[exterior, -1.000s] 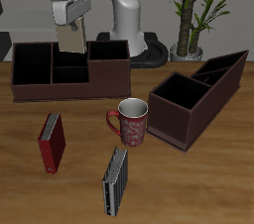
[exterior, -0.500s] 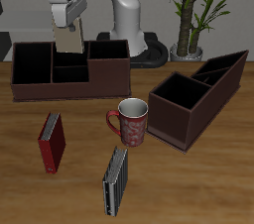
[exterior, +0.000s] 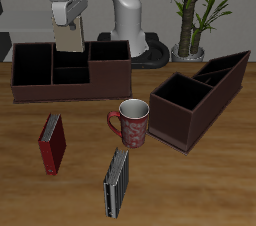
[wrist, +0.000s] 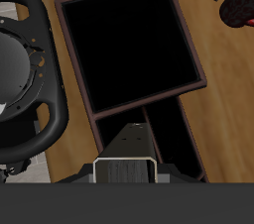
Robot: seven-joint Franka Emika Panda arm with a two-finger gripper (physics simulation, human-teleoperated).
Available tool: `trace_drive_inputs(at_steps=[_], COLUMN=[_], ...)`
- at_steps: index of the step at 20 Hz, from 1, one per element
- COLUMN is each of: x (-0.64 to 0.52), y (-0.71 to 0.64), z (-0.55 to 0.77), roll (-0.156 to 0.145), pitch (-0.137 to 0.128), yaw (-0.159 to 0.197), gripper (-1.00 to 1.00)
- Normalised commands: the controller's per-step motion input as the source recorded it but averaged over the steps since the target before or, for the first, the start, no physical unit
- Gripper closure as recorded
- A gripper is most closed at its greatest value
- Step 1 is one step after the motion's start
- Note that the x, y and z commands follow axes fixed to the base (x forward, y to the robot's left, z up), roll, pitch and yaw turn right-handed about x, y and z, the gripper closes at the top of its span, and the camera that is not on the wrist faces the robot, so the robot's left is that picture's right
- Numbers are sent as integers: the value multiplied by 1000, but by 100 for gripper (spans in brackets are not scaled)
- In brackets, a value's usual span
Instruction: Place the yellow book into the back desk caddy's back compartment
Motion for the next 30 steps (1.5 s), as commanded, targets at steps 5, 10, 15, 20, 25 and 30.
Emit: trace_drive_inputs(at_steps=[5,10,15,20,25,30], x=[45,-11,-71,-83,-35,-51], y=[113,108,-14,53,21,-54], z=[37,-136,-110,-82,-251,-238], roll=[23,25,1,5,-3,-26], pitch=[-5,52,31,30,54,67], yaw=[-12,-32,-3,-26,13,-28], gripper=[100,100,100,100,100,100])
